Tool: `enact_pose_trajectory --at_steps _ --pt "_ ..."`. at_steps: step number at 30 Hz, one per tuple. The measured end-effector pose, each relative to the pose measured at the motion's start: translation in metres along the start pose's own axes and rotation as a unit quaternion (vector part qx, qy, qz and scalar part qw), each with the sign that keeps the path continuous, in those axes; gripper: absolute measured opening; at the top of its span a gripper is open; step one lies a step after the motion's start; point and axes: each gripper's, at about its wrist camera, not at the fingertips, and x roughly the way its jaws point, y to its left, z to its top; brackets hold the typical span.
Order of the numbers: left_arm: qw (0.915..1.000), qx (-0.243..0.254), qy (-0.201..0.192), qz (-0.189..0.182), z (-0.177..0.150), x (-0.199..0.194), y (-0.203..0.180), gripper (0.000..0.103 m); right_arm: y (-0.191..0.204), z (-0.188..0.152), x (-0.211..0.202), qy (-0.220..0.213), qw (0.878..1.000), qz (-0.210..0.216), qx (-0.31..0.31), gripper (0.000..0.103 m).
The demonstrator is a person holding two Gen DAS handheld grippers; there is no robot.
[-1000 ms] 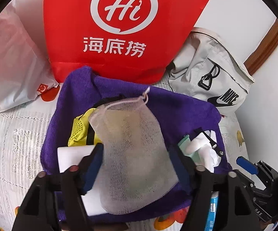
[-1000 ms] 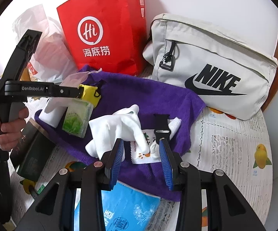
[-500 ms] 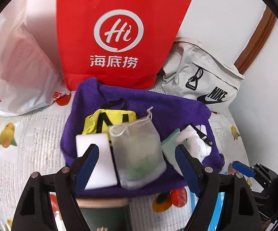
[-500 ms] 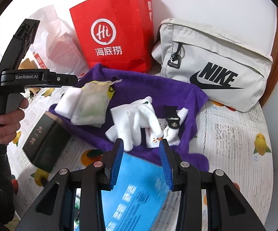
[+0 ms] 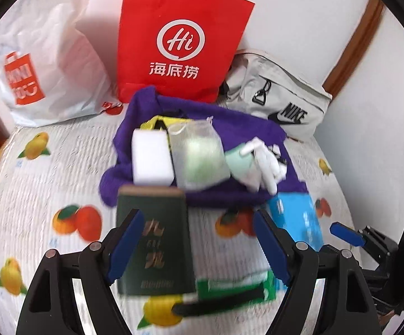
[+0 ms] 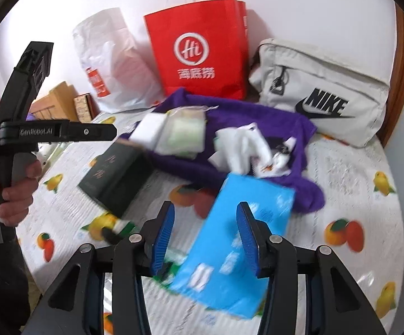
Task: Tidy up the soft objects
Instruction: 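Move the open left tool to the green sachet while the right tool approaches it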
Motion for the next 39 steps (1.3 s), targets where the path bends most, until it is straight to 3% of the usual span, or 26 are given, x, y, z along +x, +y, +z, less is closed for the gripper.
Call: enact_pose_trajectory --at_steps 2,4,8,10,19,23,26,29,31,36,39 --pt "1.0 -0.004 -0.002 0.003 -0.015 -0.009 0.005 0.078 0.012 -0.01 -0.001 0.004 1.0 0.012 -0.009 0.049" --pt "1.0 -0.01 -0.001 -0.001 -0.029 -0.013 0.01 0.078 0.024 -0.019 -0.001 0.008 0.999 0.024 -0.027 0.057" --pt "0.9996 -0.027 0.01 -0.007 -0.052 -0.014 0.025 0.079 0.05 -0.036 0.009 0.026 0.996 0.071 -0.05 0.061" --pt "0.9991 -0.041 0.011 -0.009 -0.063 -0.016 0.037 0.079 0.062 -0.041 0.018 0.034 0.995 0.072 -0.067 0.061" --pt "0.9986 -0.049 0.018 -0.009 -0.098 -0.02 0.072 0.079 0.094 -0.054 0.073 0.08 0.99 0.051 -0.108 0.062" --pt "0.9987 -0.041 0.026 -0.014 -0.104 -0.018 0.08 0.079 0.109 -0.057 0.09 0.087 0.985 -0.007 -0.151 0.062" --pt "0.9987 -0.036 0.027 -0.024 -0.105 -0.019 0.086 0.079 0.115 -0.061 0.098 0.102 0.982 -0.02 -0.156 0.062" --pt "0.9985 -0.032 0.025 -0.036 -0.106 -0.019 0.09 0.079 0.108 -0.057 0.099 0.12 0.987 -0.013 -0.11 0.054" --pt "0.9983 -0.031 0.025 -0.043 -0.108 -0.02 0.093 0.079 0.105 -0.057 0.096 0.122 0.988 -0.021 -0.09 0.034" --pt "0.9978 -0.027 0.028 -0.053 -0.116 -0.022 0.099 0.079 0.111 -0.068 0.085 0.129 0.99 -0.021 -0.058 0.025" --pt "0.9976 -0.031 0.028 -0.055 -0.122 -0.024 0.104 0.079 0.116 -0.075 0.076 0.14 0.99 0.023 -0.017 0.018"
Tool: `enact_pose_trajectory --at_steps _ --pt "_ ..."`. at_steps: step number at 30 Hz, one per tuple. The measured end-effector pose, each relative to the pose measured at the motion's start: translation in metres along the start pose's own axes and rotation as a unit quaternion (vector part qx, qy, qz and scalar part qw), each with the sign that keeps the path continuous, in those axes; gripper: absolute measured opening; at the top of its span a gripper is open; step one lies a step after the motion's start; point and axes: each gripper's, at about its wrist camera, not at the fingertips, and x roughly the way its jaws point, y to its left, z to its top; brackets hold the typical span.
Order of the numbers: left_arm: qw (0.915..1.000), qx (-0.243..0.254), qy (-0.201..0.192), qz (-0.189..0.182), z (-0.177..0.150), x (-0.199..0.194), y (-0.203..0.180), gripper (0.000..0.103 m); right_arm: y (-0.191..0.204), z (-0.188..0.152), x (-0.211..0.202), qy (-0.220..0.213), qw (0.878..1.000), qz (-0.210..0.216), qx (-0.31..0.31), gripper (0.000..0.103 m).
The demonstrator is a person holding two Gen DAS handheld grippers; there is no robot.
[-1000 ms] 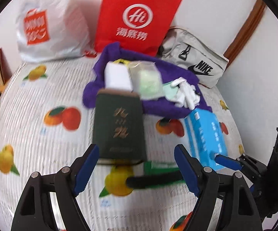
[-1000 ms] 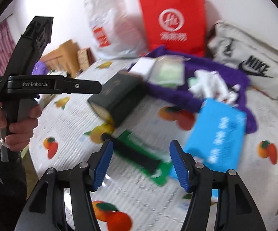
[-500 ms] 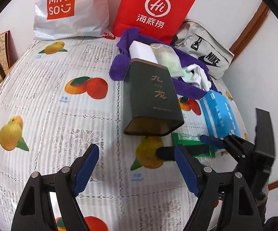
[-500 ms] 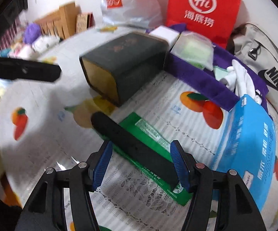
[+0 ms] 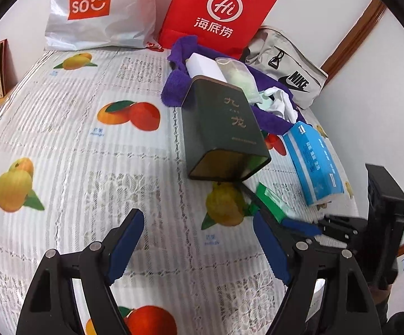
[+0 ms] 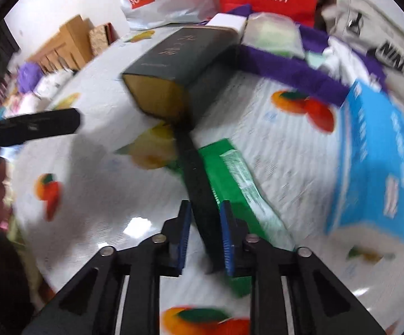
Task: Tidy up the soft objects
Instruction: 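Move the open left tool to the green sachet while the right tool approaches it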
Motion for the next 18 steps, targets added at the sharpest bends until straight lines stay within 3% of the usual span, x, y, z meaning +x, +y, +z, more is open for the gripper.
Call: enact_pose_trajectory --at_steps 7,18 --pt "0.9999 -0.011 -0.006 0.006 -0.015 -0.01 0.006 0.079 0.015 -0.018 -0.012 0.009 0.998 0.047 0.027 0.011" --pt "0.9997 -0.016 -0.005 0.016 -0.037 -0.018 -0.005 0.079 0.025 -0.015 -0.012 -0.009 1.0 0.002 -0.014 0.013"
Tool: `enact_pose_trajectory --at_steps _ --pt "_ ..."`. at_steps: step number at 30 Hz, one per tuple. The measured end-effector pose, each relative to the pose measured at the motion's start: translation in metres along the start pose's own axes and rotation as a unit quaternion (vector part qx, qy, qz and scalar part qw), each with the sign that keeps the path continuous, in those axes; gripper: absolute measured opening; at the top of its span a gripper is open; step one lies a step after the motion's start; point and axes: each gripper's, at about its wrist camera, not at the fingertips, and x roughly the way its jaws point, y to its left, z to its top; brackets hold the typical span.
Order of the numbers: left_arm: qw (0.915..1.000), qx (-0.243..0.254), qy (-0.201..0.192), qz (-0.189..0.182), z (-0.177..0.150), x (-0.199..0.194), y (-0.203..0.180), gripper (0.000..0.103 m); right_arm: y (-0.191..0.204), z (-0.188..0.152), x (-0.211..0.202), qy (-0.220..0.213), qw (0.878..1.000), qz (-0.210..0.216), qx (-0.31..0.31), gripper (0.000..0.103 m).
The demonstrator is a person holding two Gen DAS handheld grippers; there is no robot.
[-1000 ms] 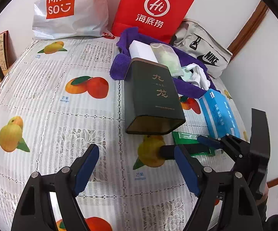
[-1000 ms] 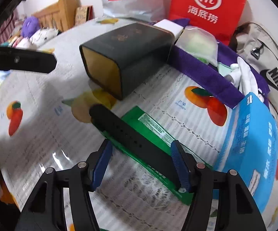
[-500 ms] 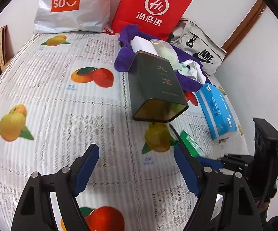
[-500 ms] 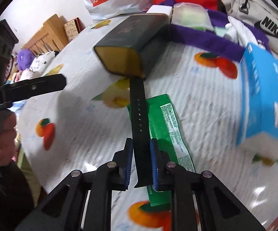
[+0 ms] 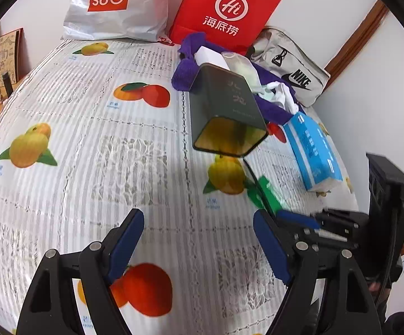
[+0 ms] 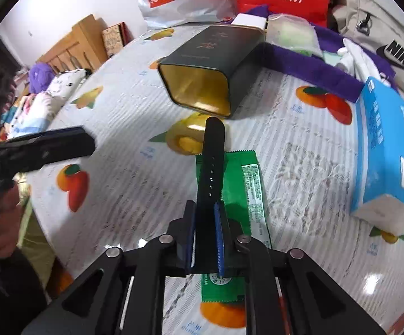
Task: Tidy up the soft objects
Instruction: 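Move the open left tool to the green sachet while the right tool approaches it, then grasp the green sachet with the left tool and lift it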
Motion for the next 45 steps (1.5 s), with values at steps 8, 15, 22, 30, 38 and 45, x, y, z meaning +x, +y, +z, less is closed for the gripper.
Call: enact_pose_trajectory --at_steps 8,15,22,30,38,45 --pt "0.9999 -0.003 -0.002 0.011 -0.008 -0.005 -0.002 0.079 0.01 0.013 0.008 -0.008 1.0 -0.009 -0.019 0.042" --pt "0.9996 -0.01 0.002 0.025 -0.012 -0.005 0.003 0.079 0.016 0.023 0.028 -0.025 0.998 -0.048 -0.037 0.022" --pt "0.9994 -0.019 0.001 0.03 -0.014 -0.005 0.011 0.079 0.006 0.021 0.022 -0.025 1.0 0.0 -0.015 0.021" --pt "0.9989 -0.015 0.013 0.043 -0.018 0.005 0.004 0.079 0.01 0.017 0.022 -0.041 0.998 -0.007 -0.043 0.021" --pt "0.9988 0.004 0.031 0.037 -0.024 0.018 -0.025 0.08 -0.012 0.004 -0.026 -0.082 0.996 0.005 -0.02 0.021" --pt "0.9975 0.016 0.064 0.025 -0.031 0.048 -0.07 0.08 -0.052 -0.03 -0.062 -0.102 0.995 -0.021 0.002 0.021"
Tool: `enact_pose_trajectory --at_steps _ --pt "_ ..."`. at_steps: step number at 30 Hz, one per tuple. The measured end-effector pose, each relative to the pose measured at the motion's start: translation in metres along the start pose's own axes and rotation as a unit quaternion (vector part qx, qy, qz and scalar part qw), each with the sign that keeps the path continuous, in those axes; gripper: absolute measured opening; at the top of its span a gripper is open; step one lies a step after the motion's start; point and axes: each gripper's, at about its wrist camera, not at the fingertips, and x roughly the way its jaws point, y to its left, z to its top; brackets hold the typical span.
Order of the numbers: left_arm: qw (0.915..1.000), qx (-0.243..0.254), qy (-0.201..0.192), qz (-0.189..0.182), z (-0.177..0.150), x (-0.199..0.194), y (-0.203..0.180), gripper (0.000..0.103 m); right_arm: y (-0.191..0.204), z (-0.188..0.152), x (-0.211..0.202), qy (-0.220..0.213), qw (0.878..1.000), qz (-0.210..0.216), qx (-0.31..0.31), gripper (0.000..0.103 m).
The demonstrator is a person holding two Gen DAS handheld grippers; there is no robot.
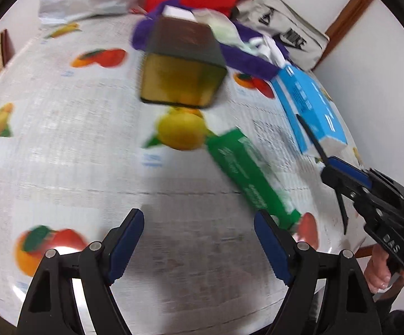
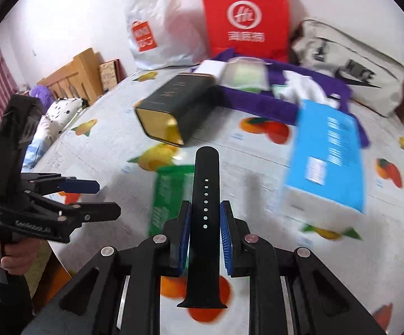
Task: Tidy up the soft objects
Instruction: 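Grasp the green sachet with the left tool and lift it, then carry the green sachet with the left tool to the purple towel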
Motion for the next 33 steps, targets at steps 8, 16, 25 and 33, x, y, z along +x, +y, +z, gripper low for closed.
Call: enact_pose_trajectory --at_steps 8,16,25,33 --pt "0.9997 0.008 0.001 0.024 0.008 0.024 -0.056 0.086 -0.046 -0.037 -0.031 -0.01 0.999 -0.008 0.041 0.021" --pt "0.9942 -0.018 -0.018 0.105 0.02 0.045 -0.083 0.087 -0.075 -0.062 -0.034 -0.011 0.998 -0.016 0.061 0.021" --pt "0.9862 0.012 -0.052 0.157 0.013 0.042 -0.092 0.046 -0.086 -0.071 -0.038 -0.021 0.997 -0.017 0.072 0.021" --pt "0.9901 0.013 -0.045 0.132 -0.004 0.017 -0.054 0.05 -0.079 -0.071 -0.035 -0.019 0.997 -0.014 0.068 0.021"
